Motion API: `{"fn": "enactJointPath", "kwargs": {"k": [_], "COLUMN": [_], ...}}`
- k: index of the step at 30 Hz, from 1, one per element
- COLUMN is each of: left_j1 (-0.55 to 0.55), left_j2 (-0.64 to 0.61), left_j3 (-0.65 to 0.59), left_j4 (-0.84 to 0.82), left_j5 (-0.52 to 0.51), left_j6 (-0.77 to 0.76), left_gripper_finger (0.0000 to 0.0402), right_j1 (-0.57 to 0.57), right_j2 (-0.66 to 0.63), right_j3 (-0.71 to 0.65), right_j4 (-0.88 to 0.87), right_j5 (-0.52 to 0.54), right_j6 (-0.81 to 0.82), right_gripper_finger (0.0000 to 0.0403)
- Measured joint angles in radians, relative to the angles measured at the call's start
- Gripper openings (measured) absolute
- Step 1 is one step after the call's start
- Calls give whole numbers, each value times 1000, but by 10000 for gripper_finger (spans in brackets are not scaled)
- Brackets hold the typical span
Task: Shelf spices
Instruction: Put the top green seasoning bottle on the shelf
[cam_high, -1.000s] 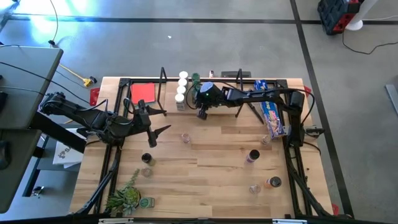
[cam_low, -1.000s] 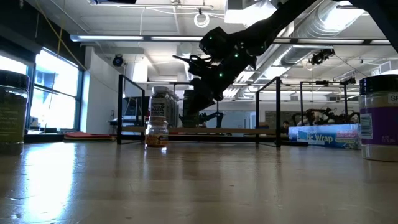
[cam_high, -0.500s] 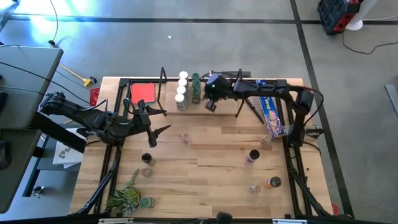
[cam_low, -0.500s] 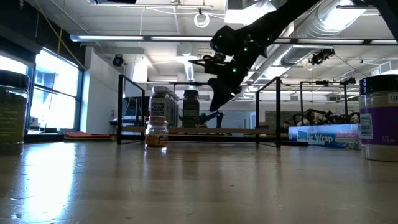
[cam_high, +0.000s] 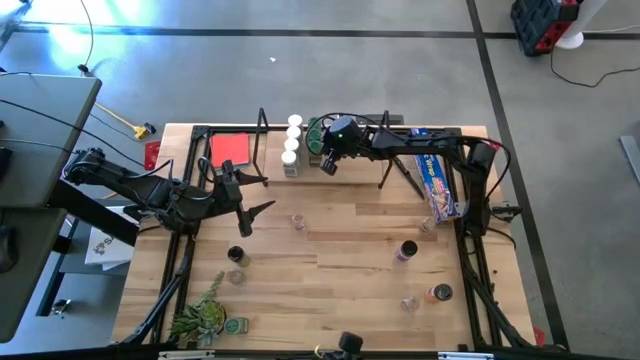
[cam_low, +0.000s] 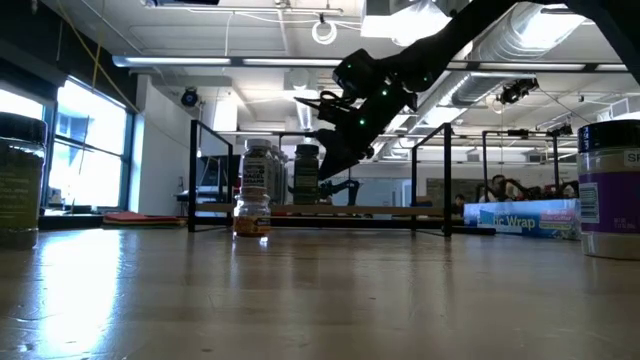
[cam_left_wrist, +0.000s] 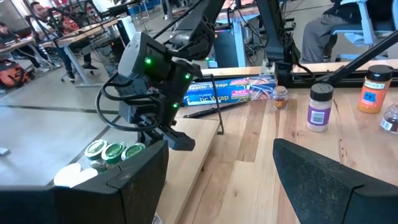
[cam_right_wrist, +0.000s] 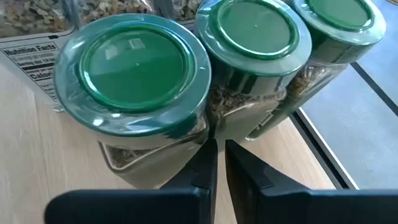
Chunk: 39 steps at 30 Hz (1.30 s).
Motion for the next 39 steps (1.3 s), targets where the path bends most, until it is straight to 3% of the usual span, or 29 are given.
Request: {"fn": "enactJointPath", "kwargs": {"k": [5,10,14,21,39], "left_j1": [0,0,0,8,16], "left_j2": [0,0,0,0,0], "left_j3": [0,0,0,0,0], "left_j4": [5,4,3,6,8], "left_j5": [0,0,0,-2,4], "left_j6": [1,1,4,35,25], "left_gripper_finger": [286,286,286,286,286], "right_j1": [0,1,15,80,86], "right_j2": [0,-16,-14,-10,-12], "right_j3": [0,0,0,0,0], "right_j4": [-28,-186,-263,-166,-83], "right_j5": [23,91,15,1,13], "right_j6": [3,11,68,75,109], "right_gripper_finger": [25,25,25,25,25]}}
